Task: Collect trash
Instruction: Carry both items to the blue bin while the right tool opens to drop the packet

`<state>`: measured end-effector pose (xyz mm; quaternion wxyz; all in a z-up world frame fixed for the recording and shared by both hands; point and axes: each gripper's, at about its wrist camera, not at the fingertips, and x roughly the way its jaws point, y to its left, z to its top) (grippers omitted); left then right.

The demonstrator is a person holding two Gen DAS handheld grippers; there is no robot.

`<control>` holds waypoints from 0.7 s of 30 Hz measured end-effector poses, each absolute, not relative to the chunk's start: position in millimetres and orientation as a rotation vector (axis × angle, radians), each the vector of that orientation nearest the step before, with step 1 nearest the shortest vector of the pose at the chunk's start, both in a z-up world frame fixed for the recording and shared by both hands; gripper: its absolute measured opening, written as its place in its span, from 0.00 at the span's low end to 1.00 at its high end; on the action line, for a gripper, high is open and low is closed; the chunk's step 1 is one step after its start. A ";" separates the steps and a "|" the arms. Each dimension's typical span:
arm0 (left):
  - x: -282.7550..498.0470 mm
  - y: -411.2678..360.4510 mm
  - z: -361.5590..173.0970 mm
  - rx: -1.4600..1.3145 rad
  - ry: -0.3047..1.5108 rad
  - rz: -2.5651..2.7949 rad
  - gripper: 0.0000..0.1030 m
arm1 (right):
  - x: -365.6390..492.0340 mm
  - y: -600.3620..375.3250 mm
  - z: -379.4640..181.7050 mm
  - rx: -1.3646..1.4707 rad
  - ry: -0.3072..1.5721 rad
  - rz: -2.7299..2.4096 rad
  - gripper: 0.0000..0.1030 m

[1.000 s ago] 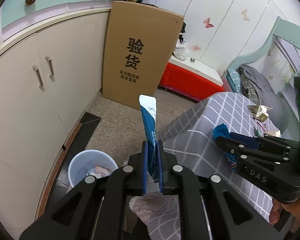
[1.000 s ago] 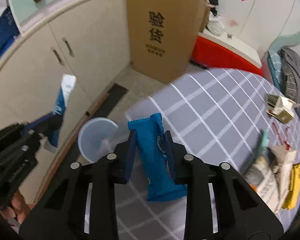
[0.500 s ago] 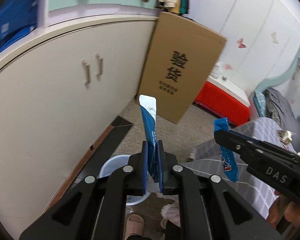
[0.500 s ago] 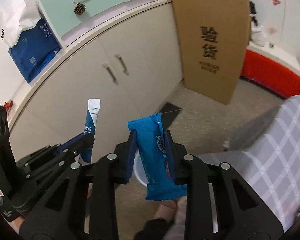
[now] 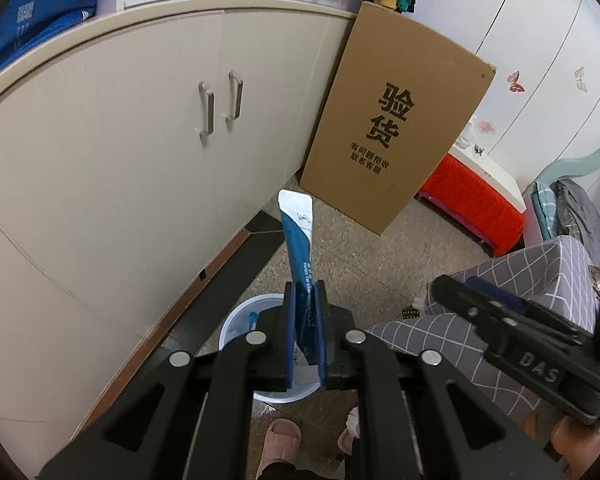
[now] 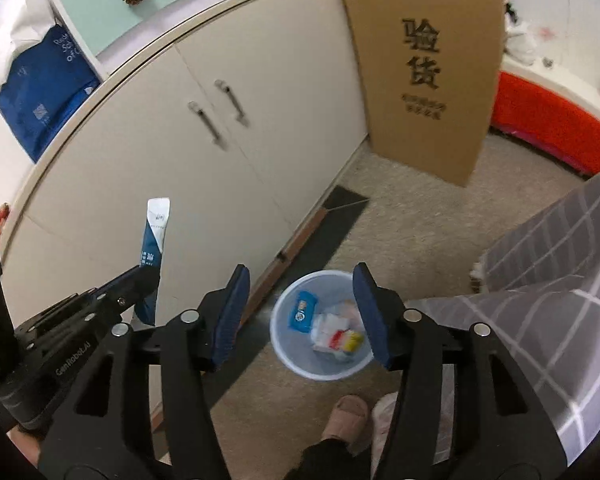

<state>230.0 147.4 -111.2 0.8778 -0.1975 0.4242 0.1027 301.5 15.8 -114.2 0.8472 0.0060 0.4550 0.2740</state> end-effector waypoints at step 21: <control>251.1 124.7 -119.1 -0.365 0.923 0.204 0.08 | 303.6 -0.8 -108.4 0.050 0.898 0.446 0.69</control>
